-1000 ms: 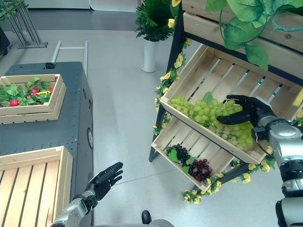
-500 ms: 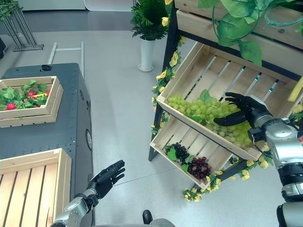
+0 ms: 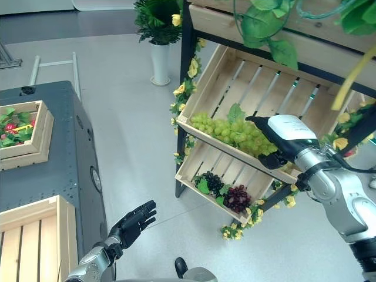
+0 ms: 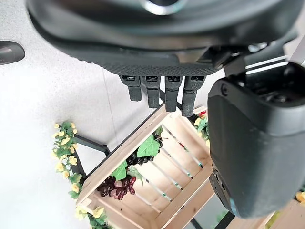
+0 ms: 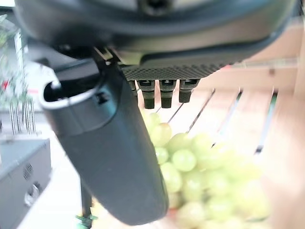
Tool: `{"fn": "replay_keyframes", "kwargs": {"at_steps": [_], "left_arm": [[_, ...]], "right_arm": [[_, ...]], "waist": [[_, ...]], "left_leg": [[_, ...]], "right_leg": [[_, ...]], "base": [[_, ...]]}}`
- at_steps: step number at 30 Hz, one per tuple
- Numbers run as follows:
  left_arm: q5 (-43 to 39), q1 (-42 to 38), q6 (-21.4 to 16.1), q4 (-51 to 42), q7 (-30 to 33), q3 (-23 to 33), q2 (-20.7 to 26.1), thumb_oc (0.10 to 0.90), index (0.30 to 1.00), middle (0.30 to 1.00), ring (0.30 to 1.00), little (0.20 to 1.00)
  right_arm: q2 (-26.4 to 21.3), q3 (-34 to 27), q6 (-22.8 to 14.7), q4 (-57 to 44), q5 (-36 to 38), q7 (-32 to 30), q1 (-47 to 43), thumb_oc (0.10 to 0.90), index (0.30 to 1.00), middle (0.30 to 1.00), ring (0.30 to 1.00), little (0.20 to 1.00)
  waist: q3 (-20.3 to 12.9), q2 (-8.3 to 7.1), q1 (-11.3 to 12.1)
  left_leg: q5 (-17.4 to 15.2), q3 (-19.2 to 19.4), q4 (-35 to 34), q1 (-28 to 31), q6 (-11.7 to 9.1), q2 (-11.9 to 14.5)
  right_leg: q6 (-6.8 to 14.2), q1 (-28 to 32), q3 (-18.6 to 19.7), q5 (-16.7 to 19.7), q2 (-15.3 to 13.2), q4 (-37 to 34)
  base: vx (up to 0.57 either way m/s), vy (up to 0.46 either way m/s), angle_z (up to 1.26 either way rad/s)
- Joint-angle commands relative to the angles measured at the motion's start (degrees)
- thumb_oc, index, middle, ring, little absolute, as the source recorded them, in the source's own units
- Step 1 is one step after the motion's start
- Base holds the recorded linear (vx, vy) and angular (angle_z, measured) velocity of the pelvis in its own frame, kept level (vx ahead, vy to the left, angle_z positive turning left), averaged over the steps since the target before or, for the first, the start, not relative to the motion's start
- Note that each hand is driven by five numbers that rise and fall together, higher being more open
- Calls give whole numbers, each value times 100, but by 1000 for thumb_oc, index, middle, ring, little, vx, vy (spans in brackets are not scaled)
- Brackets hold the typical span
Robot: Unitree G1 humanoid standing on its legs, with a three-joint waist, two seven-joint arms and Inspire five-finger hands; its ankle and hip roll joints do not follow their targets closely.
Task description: Pick up the fruits from the basket on one side to the basket on the other side
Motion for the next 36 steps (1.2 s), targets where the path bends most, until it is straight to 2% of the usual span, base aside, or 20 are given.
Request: {"fn": "replay_keyframes", "kwargs": {"at_steps": [1, 8, 11, 14, 19, 21, 22, 23, 27, 36], "left_arm": [[95, -227, -475, -60, -351, 63, -45, 800, 900, 900, 900, 900], [135, -156, -453, -49, -382, 79, -86, 800, 900, 900, 900, 900], [128, -143, -458, -10, -345, 68, -130, 800, 900, 900, 900, 900], [151, -126, -411, 29, -316, 48, -163, 800, 900, 900, 900, 900], [276, -103, -222, 181, -201, 46, -218, 800, 900, 900, 900, 900], [376, -91, -161, 316, -130, 20, -246, 800, 900, 900, 900, 900], [453, -83, -155, 409, -102, -5, -260, 800, 900, 900, 900, 900], [471, -82, -147, 436, -93, -2, -265, 800, 900, 900, 900, 900], [854, -19, -110, 880, -7, -33, -361, 800, 900, 900, 900, 900], [1007, -33, -262, 1413, -15, -135, -400, 800, 900, 900, 900, 900]], "right_arm": [[-383, -922, -185, 20, -520, -856, -319, 800, 900, 900, 900, 900], [-336, -1267, -427, -315, -552, -979, 196, 800, 900, 900, 900, 900], [-208, -1395, -698, -423, -484, -1285, 340, 800, 900, 900, 900, 900], [-23, -1413, -1196, -525, -368, -1645, 340, 800, 900, 900, 900, 900], [258, -1297, -1855, -856, 67, -1592, 277, 800, 900, 900, 900, 900], [406, -1103, -2012, -966, 261, -1479, 173, 800, 900, 900, 900, 900], [479, -986, -2097, -1001, 404, -1399, 109, 800, 900, 900, 900, 900], [501, -953, -2112, -1027, 437, -1387, 92, 800, 900, 900, 900, 900], [991, -441, -2508, -1263, 705, -1175, -53, 800, 900, 900, 900, 900], [1528, 863, -2805, -1049, 727, -962, -613, 800, 900, 900, 900, 900]], "waist": [[-420, 47, 192], [-482, 129, 145], [-508, 153, 128], [-526, 176, 147], [-558, 214, 198], [-565, 184, 223], [-589, 221, 229], [-574, 187, 234], [-594, 210, 311], [-555, 225, 486]], "left_leg": [[-554, -184, 56, -1, 66, -84], [-690, -216, 56, 73, 77, -84], [-704, -184, 56, 78, 80, -82], [-712, -186, 56, 67, 78, -87], [-729, -226, 56, 72, 87, -100], [-616, -163, 56, 21, 67, -102], [-717, -238, 56, 59, 74, -104], [-612, -172, 56, 19, 65, -102], [-595, -229, 56, 4, 66, -124], [-564, -390, 56, -6, 67, -158]], "right_leg": [[142, 254, -56, -245, 272, 75], [191, 320, -63, -365, 271, 85], [195, 314, -51, -376, 275, 90], [202, 306, -58, -382, 279, 88], [203, 312, -87, -407, 269, 89], [167, 259, -105, -333, 261, 97], [196, 309, -120, -413, 253, 79], [165, 260, -125, -335, 253, 95], [146, 268, -186, -339, 233, 75], [112, 314, -354, -351, 180, 42]], "base": [[2, 4, -4], [37, 22, -1], [14, 0, -4], [0, 0, 0], [2, -7, 0], [-24, -58, 1], [-60, -71, 0], [16, -46, 0], [0, -54, 0], [7, -37, 5]]}}
